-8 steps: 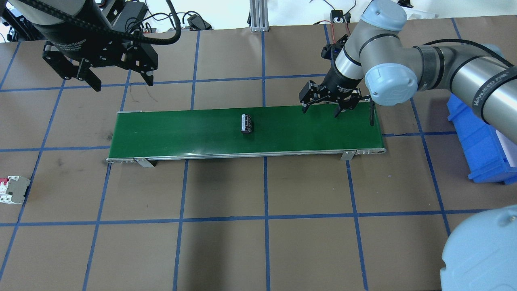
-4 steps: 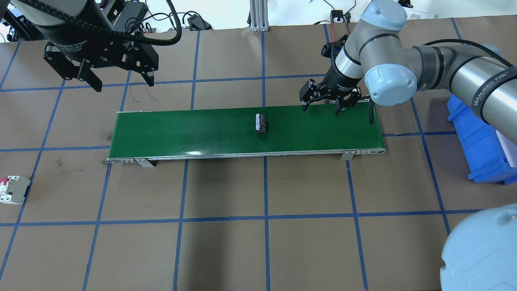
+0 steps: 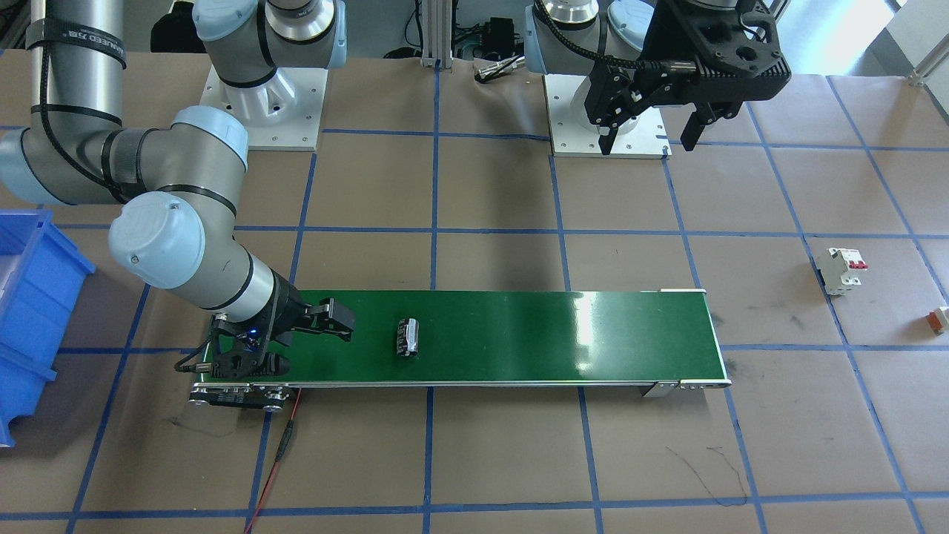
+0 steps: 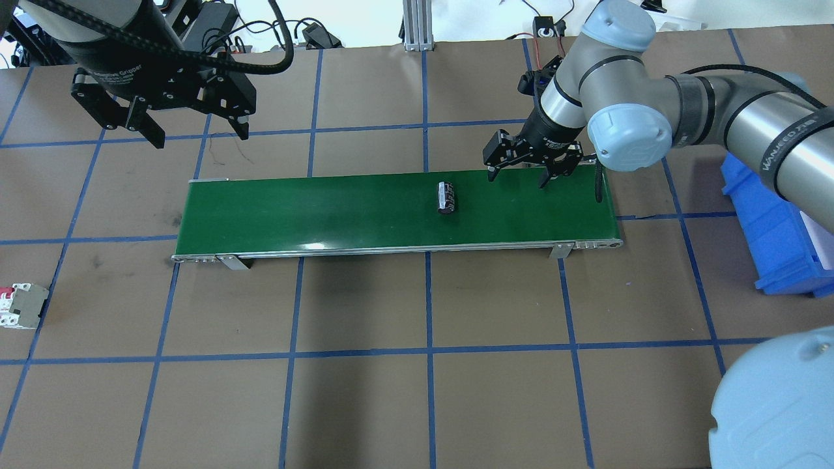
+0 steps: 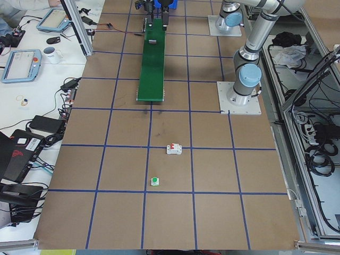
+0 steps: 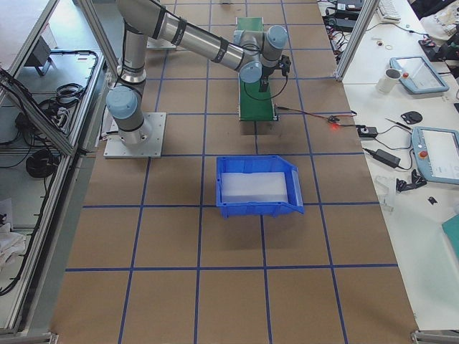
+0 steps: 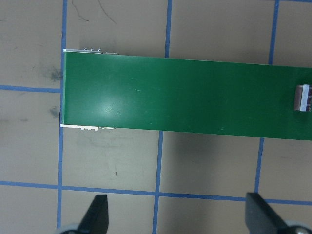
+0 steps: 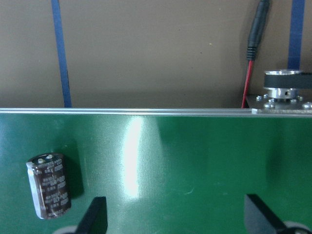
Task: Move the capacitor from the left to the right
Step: 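Lower the right gripper onto the capacitor on the belt and grasp it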
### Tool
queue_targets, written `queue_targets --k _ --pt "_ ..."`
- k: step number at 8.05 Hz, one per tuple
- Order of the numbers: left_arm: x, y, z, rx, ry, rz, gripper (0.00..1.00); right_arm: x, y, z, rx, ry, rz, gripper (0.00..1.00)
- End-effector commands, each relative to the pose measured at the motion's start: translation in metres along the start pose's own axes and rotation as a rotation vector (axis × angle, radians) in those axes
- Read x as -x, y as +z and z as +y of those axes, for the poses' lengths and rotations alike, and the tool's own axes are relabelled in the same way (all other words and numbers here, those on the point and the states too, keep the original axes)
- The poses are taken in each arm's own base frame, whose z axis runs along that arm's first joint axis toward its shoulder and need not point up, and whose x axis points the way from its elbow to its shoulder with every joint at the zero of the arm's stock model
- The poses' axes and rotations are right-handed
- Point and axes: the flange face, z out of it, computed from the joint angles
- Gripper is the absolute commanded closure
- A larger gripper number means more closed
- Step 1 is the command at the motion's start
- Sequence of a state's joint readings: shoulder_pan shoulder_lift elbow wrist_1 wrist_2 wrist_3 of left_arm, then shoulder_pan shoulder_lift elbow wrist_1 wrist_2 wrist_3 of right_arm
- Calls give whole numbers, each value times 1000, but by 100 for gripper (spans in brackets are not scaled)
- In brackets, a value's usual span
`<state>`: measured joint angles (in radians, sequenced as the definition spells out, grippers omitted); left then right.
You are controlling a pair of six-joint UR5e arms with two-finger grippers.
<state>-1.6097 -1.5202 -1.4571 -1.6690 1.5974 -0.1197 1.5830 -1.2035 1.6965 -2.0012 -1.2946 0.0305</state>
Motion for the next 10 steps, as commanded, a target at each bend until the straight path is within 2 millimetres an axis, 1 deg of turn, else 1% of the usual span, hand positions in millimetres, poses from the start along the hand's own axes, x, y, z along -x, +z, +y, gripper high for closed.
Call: queue_targets --k 1,4,5,8,9,10 --pt "0 -1 0 -3 -1 -1 0 -2 7 1 27 -1 -2 0" --pt "0 1 0 1 0 -1 0 -1 7 1 27 6 -4 0" --pt "0 1 1 0 -1 -1 0 -3 11 0 36 9 -2 0" --pt "1 0 2 -2 -1 -1 0 -4 15 0 52 19 3 0" --pt "1 -1 2 -3 -1 -1 0 -7 18 2 75 7 19 2" --pt "1 -2 3 -6 -1 0 0 -8 18 3 77 -5 30 69"
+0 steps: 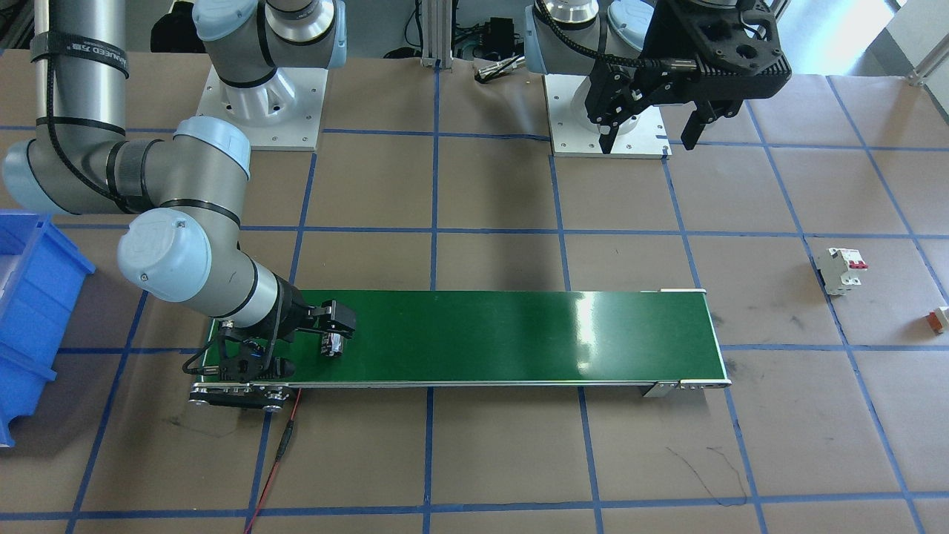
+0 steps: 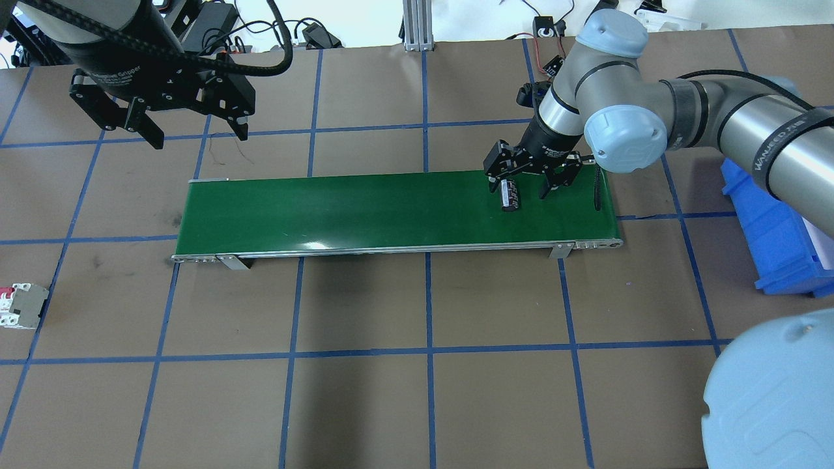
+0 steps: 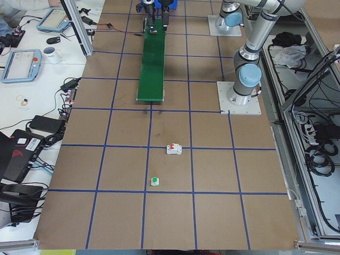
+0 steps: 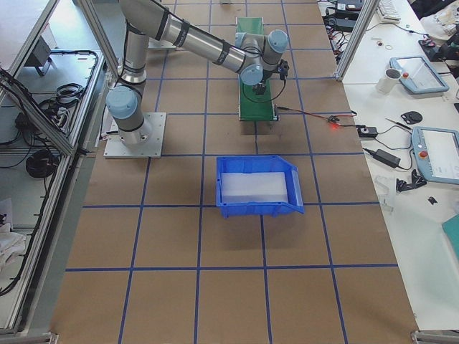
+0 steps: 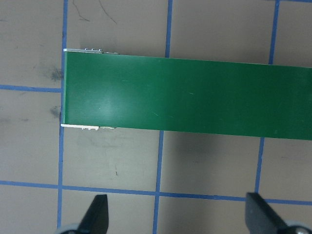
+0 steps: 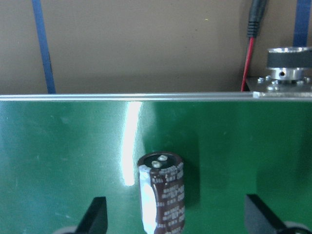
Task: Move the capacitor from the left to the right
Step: 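Lower the right gripper onto the capacitor on the belt and grasp it, then lift the capacitor with the right gripper and carry it to the blue bin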
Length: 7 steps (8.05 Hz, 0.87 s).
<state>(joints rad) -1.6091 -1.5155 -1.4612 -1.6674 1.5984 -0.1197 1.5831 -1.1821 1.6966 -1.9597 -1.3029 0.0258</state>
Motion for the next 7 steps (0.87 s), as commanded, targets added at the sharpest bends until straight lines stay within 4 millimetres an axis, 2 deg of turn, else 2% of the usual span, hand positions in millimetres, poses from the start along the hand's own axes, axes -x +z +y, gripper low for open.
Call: queue_targets --k 1,4,5,6,7 --pt "0 -1 2 -2 0 0 0 -9 3 2 28 -31 69 100" --pt "0 -1 2 -2 0 0 0 -29 -4 3 50 -82 195 100" --pt "0 -2 2 -4 0 0 0 -37 -19 0 39 -79 272 100" --pt "0 -2 2 -4 1 0 0 -43 -51 3 14 -69 325 100" --pt "0 -1 2 -2 1 0 0 -57 -95 15 6 -39 323 100"
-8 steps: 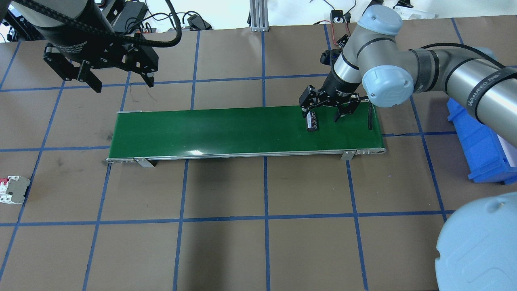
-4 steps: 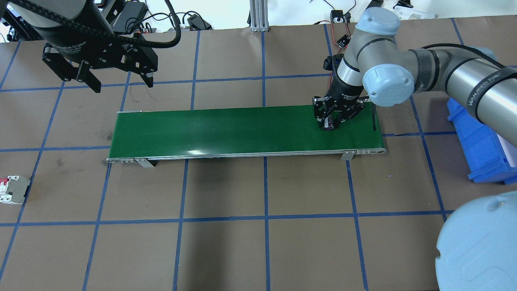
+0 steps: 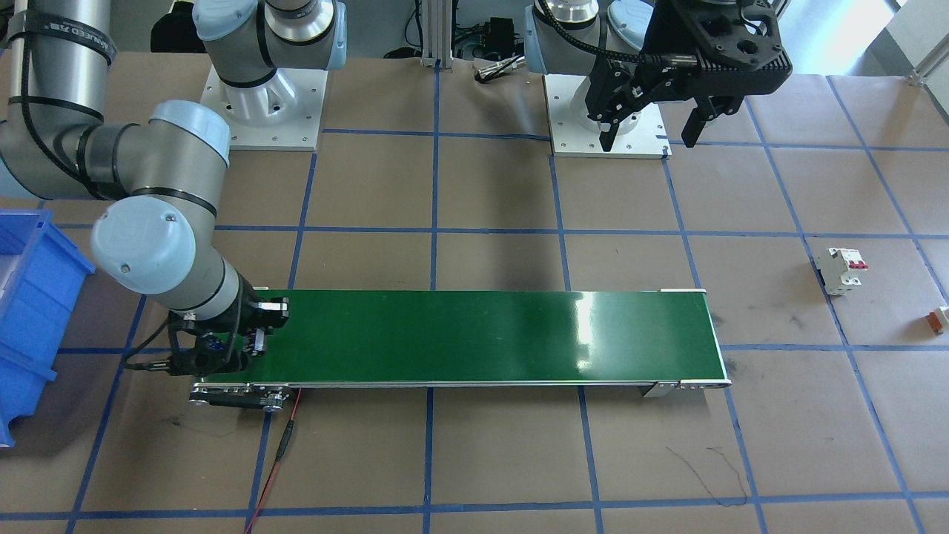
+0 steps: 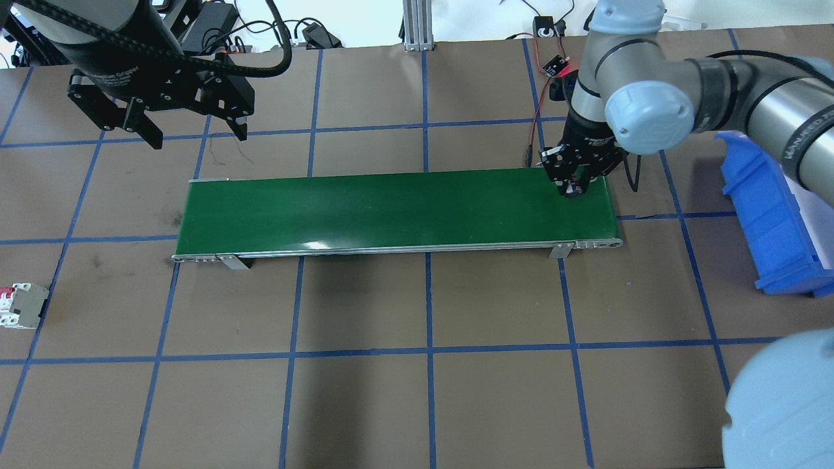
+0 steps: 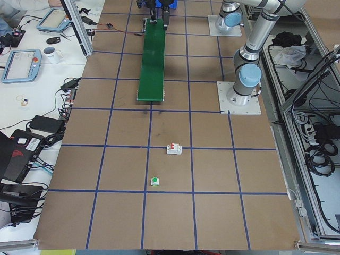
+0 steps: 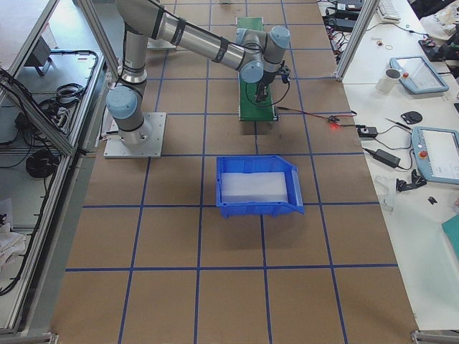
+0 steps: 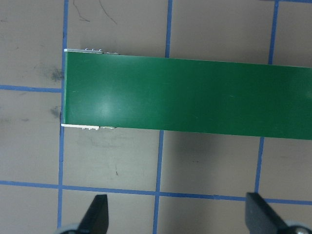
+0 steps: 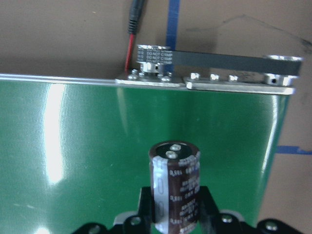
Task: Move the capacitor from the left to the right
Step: 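Lift the capacitor with the right gripper and carry it to the blue bin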
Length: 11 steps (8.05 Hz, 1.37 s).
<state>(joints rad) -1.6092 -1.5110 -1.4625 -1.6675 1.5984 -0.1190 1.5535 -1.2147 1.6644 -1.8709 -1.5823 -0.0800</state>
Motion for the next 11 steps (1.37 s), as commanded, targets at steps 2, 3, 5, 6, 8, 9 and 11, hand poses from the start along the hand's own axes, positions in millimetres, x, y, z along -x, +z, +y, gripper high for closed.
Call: queue_targets --k 2,3,5,6,8,9,11 --pt "-1 0 0 1 1 0 0 -125 -95 45 -8 40 97 100" --pt "0 0 0 1 -1 0 0 -171 -104 54 -6 -38 147 100" --pt "-1 0 0 1 1 0 0 -267 -105 77 13 0 176 100" --pt "-1 1 0 2 1 0 0 -290 -102 79 2 6 193 100" --pt "-1 1 0 2 1 0 0 -342 -93 96 27 69 202 100" --pt "-1 0 1 1 1 0 0 -353 -72 79 19 79 212 100" --pt "-1 0 1 -1 1 0 0 -370 -20 46 5 92 205 100"
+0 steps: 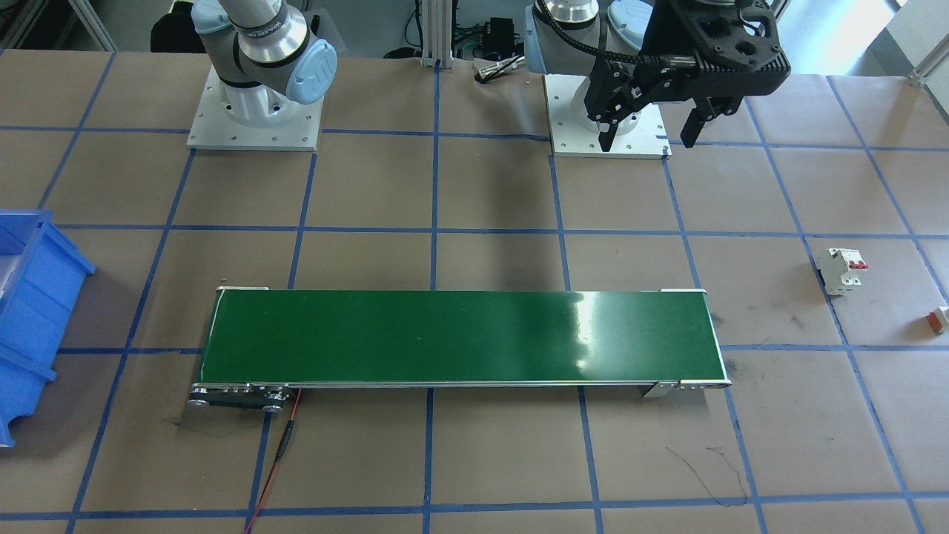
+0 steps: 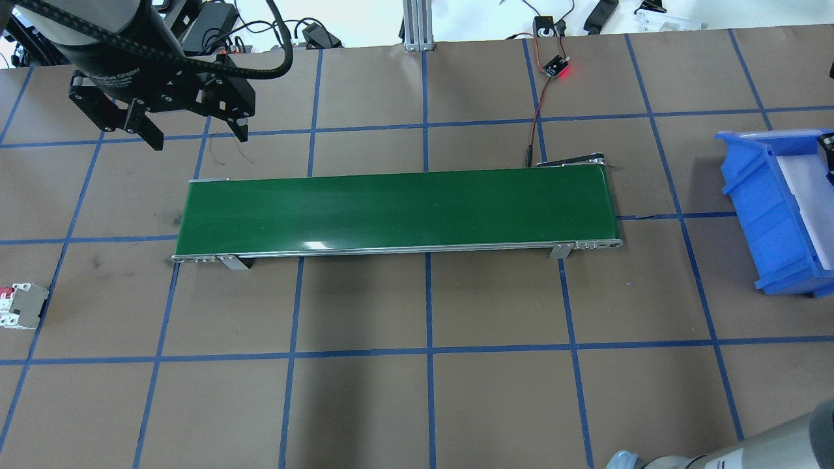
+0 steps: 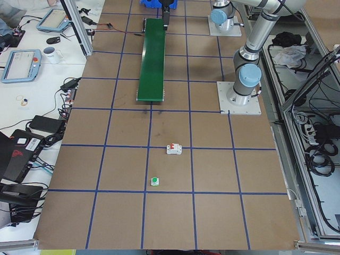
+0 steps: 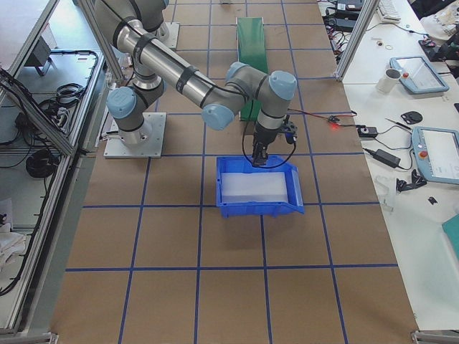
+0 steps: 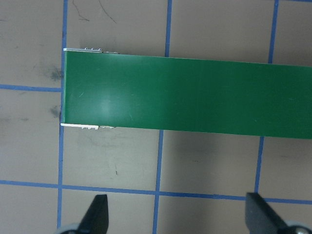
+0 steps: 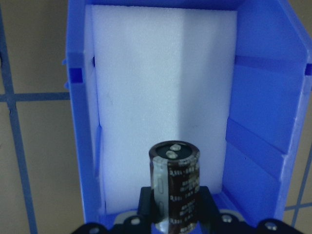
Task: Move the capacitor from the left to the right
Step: 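Lower the capacitor into the blue bin and open the right gripper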
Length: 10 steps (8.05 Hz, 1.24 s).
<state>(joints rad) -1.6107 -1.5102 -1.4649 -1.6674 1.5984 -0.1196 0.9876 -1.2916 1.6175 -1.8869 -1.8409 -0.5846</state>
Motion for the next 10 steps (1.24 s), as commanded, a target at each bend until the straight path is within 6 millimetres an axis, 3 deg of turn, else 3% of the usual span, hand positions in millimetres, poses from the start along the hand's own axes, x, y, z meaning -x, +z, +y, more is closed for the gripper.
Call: queue_targets --k 1,4,7,8,10 --pt "0 0 0 1 0 0 0 -7 51 -32 -24 21 2 100" --pt "0 0 0 -1 0 0 0 -2 84 -47 -43 14 -31 100" --pt "0 0 0 -1 0 0 0 -3 98 -48 -4 -8 -31 100" --pt "0 -1 1 -2 0 0 0 -3 100 -47 -2 -32 -33 94" --pt "0 -1 1 -2 0 0 0 -3 101 -47 2 -44 -37 68"
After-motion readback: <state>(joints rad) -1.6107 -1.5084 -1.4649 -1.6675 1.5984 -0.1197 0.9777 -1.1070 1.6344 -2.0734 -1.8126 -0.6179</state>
